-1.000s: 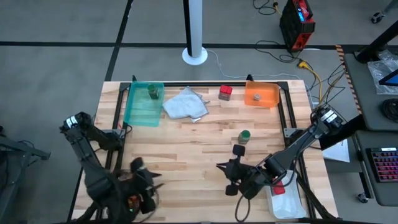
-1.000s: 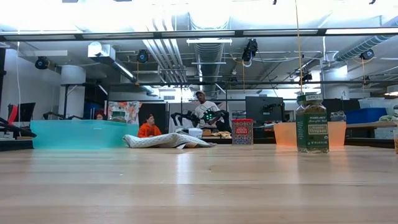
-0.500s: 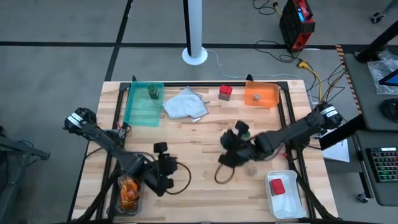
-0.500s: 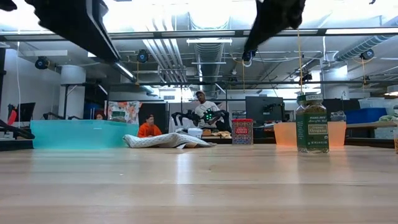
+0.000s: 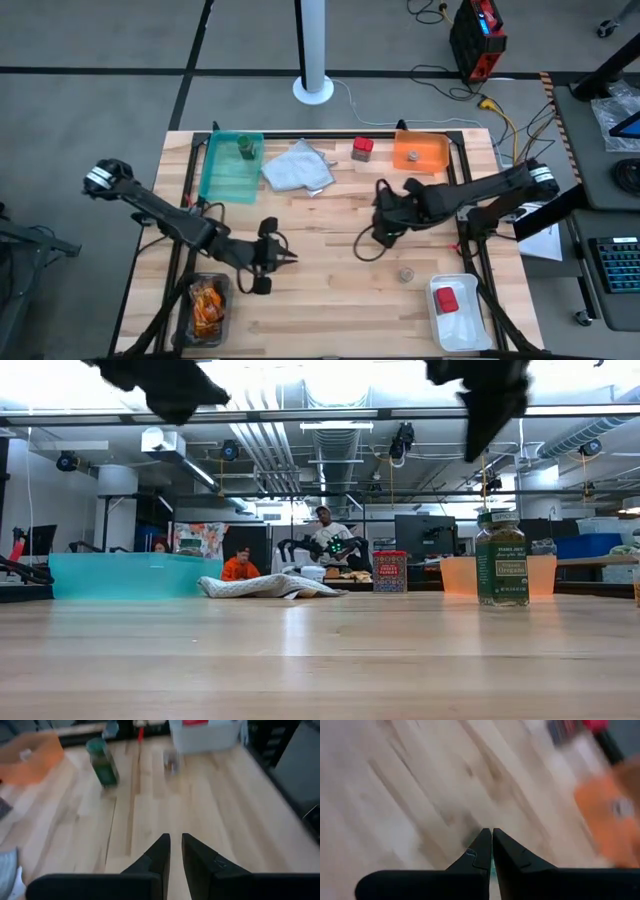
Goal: Sort spices by type
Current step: Put the green seasoning bottle into the blue bin
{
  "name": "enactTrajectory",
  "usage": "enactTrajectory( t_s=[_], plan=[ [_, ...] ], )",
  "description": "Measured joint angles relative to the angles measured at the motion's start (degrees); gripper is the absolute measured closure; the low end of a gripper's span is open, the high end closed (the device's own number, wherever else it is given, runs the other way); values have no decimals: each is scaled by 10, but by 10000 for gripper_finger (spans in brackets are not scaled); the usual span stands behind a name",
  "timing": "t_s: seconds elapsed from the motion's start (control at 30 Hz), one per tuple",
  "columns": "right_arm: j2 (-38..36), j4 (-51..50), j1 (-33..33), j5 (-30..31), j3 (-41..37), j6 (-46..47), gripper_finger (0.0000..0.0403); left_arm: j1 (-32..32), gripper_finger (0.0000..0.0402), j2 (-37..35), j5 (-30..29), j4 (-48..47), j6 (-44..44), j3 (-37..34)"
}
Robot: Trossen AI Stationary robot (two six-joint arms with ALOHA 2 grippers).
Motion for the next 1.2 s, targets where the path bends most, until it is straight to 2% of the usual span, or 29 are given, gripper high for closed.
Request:
enactTrajectory(
  t_s=[0.1, 0.2, 0.37, 0.5, 0.67, 0.83, 0.97, 1.2],
  plan=[
    [-28, -68, 0, -38, 1, 76, 391, -1, 370, -25, 0, 5, 0, 4],
    [-57, -76, -1, -51, -8, 102, 373, -1, 370, -40, -27, 7, 7, 19],
    [-75, -77, -4, -83, -12, 109, 303, 0, 357, -45, -106, -13, 20, 45],
    [-60, -75, -14, -83, -16, 140, 226, 0, 322, -45, -117, -38, 26, 64],
    [-11, -62, -21, -78, -22, 161, 136, -1, 256, -44, -123, -43, 36, 64],
    [29, -61, -32, -85, -22, 155, 74, -1, 198, -37, -162, -44, 49, 61],
    [45, -61, -45, -96, -22, 134, 54, -1, 171, -30, -165, -44, 50, 61],
    [48, -56, -78, -99, -26, 101, 62, -1, 157, -20, -165, -39, 55, 61]
  ],
)
